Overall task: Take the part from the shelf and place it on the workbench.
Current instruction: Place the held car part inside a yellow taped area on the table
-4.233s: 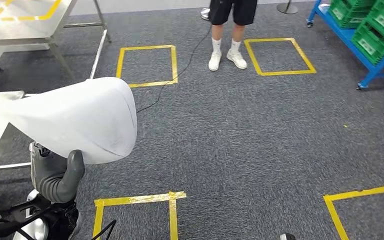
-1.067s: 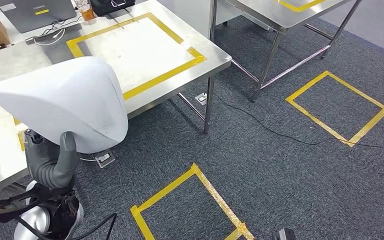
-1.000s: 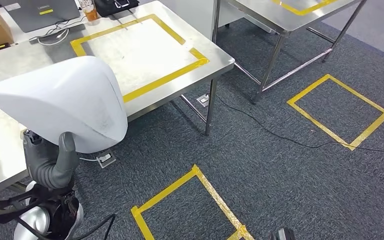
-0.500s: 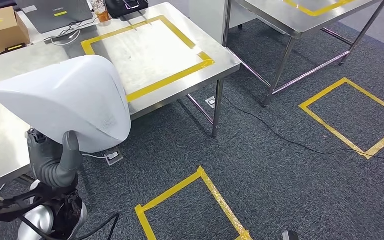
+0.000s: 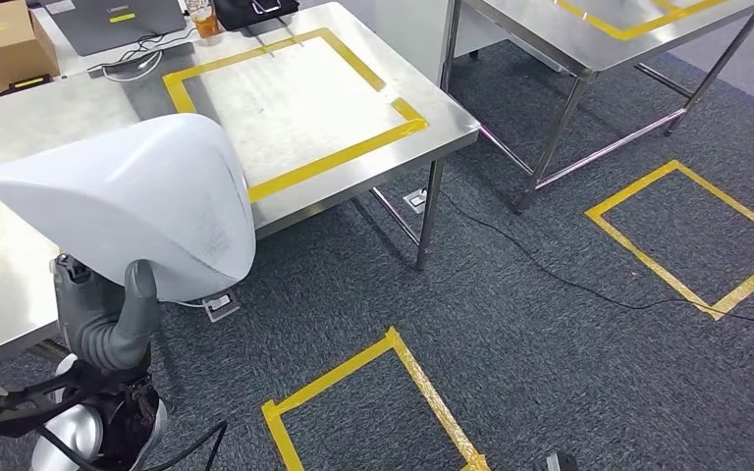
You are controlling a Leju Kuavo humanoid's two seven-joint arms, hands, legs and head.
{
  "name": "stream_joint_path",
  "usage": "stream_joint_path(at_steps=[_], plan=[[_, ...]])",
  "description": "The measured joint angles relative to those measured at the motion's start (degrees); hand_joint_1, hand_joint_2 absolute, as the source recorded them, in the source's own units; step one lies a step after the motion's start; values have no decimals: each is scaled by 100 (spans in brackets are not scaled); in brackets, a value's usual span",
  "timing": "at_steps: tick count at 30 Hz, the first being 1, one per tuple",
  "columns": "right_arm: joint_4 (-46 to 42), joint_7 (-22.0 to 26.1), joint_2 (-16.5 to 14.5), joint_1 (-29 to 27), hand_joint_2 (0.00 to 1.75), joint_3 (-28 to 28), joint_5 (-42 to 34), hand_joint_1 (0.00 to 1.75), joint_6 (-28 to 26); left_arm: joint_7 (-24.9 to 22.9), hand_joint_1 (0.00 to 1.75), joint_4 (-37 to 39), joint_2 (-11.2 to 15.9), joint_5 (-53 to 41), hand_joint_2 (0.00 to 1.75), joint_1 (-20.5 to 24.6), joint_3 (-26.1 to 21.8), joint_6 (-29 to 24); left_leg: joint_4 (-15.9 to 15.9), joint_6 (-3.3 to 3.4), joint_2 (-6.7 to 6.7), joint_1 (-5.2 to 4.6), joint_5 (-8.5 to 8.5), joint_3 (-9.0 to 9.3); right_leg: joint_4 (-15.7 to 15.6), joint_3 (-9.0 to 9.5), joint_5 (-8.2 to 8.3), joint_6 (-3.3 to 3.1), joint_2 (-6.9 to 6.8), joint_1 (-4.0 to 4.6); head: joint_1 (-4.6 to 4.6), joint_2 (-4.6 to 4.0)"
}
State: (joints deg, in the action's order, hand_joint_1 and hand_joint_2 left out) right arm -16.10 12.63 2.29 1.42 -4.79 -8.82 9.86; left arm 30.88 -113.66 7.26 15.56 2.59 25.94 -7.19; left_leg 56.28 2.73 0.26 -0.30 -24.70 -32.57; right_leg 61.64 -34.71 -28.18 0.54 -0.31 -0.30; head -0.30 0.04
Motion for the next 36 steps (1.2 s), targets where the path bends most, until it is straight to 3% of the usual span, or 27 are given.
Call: stream_joint_path(at_steps=[2, 4, 5, 6, 8, 10, 14, 16, 18, 19, 20, 22, 24, 27, 29, 31, 34, 35, 36], plan=[[1, 2, 19, -6, 0, 13, -7, 0, 0, -3, 168, 0, -2, -2, 175, 9, 7, -5, -35, 18, -9, 15, 11, 19, 750, -385, -287, -12, 15, -26, 8, 0], [2, 2, 38, -21, 0, 23, -10, 0, 0, -4, 168, 0, -2, -2, 175, 4, 11, -11, -33, 8, -35, 29, -2, 23, 1302, -713, -421, 44, 16, -63, 7, 0], [2, 2, 43, -26, 0, 28, -10, 0, 0, -4, 168, 0, -2, -2, 175, 4, 13, -14, -29, -6, -49, 41, -12, 29, 1269, -727, -360, 103, 15, -87, 7, 0], [2, 2, 48, -28, 0, 32, -10, 0, 1, -4, 168, 0, -2, -2, 175, 4, 13, -18, -20, -29, -62, 56, -28, 39, 999, -622, -215, 176, 14, -114, 8, 0], [2, 1, 54, -23, 0, 41, -11, 0, 2, -4, 168, 0, -2, -2, 175, 5, 13, -30, 48, -107, -84, 62, -89, 37, 164, -242, 128, 290, 9, -167, 19, 0], [2, -3, 58, -21, 0, 48, -16, 0, 2, -8, 168, 0, 2, -3, 175, 4, 12, -38, 132, -189, -97, 47, -162, 10, -297, -22, 292, 249, 7, -179, 22, 0], [2, -8, 57, -20, 0, 60, -26, 0, 7, -10, 168, 0, 10, -4, 175, 6, 19, -44, 255, -308, -81, 90, -279, -34, -326, 13, 292, 63, 16, -173, 3, 0], [2, -8, 58, -17, 0, 62, -28, 0, 8, -9, 168, 0, 19, -4, 175, 9, 21, -50, 763, -360, -60, 105, -540, -279, -331, 47, 268, -1, 19, -182, -7, 0], [2, -9, 61, -19, 0, 62, -32, 0, 9, -9, 168, 0, 30, -4, 175, 6, 27, -52, 1544, -386, -55, 108, -832, -696, -331, 74, 235, -45, 20, -161, -9, 0], [2, -9, 62, -20, 0, 63, -34, 0, 9, -9, 168, 0, 35, -4, 175, 4, 31, -52, 1784, -384, -54, 109, -864, -848, -330, 92, 218, -58, 21, -147, -10, 0], [2, -9, 61, -21, 0, 63, -36, 0, 9, -10, 168, 0, 38, -4, 175, 4, 34, -52, 1807, -371, -54, 108, -782, -895, -330, 118, 198, -65, 23, -133, -10, 0], [2, -9, 58, -20, 0, 66, -39, 0, 9, -10, 168, 0, 39, -4, 175, 8, 35, -52, 1209, -296, -52, 94, -367, -654, -334, 194, 151, -64, 33, -107, -11, 0], [2, -9, 42, -14, 0, 70, -42, 0, 10, -9, 168, 0, 40, -4, 175, 18, 36, -52, 489, -188, -27, 49, -106, -311, -348, 254, 107, -41, 38, -87, -3, 0], [2, -9, 33, -5, 0, 73, -44, 0, 13, -8, 168, 0, 44, -4, 175, 27, 44, -52, 166, -84, -14, -18, -126, -159, -342, 295, 124, 74, 25, -81, -2, 0], [1, -9, 29, 0, 0, 73, -44, 0, 14, -8, 168, -1, 46, -4, 175, 30, 50, -52, 74, -28, -28, 9, -120, -32, -237, 282, 113, 132, 20, -88, 3, 0], [-1, -10, 29, 16, 0, 74, -43, 0, 18, -6, 168, -2, 44, -4, 175, 41, 57, -53, 22, 11, -31, 37, -114, 97, 178, 63, -65, 125, 25, -96, 21, 0], [1, -11, 48, 2, 0, 75, -46, 0, 20, -7, 168, -1, 41, -4, 175, 37, 70, -52, 22, 29, -57, 29, -157, 141, 1191, -595, -371, 130, 28, -102, 34, 0], [2, -11, 53, -10, 0, 75, -48, 0, 20, -7, 168, 2, 41, -4, 175, 37, 73, -52, 24, 21, -72, 35, -185, 167, 1275, -718, -353, 160, 28, -110, 35, 0], [2, -11, 56, -18, 0, 75, -50, 0, 20, -8, 168, 4, 41, -4, 175, 37, 77, -52, 25, 5, -85, 43, -219, 207, 1131, -729, -228, 217, 27, -123, 36, 0]])
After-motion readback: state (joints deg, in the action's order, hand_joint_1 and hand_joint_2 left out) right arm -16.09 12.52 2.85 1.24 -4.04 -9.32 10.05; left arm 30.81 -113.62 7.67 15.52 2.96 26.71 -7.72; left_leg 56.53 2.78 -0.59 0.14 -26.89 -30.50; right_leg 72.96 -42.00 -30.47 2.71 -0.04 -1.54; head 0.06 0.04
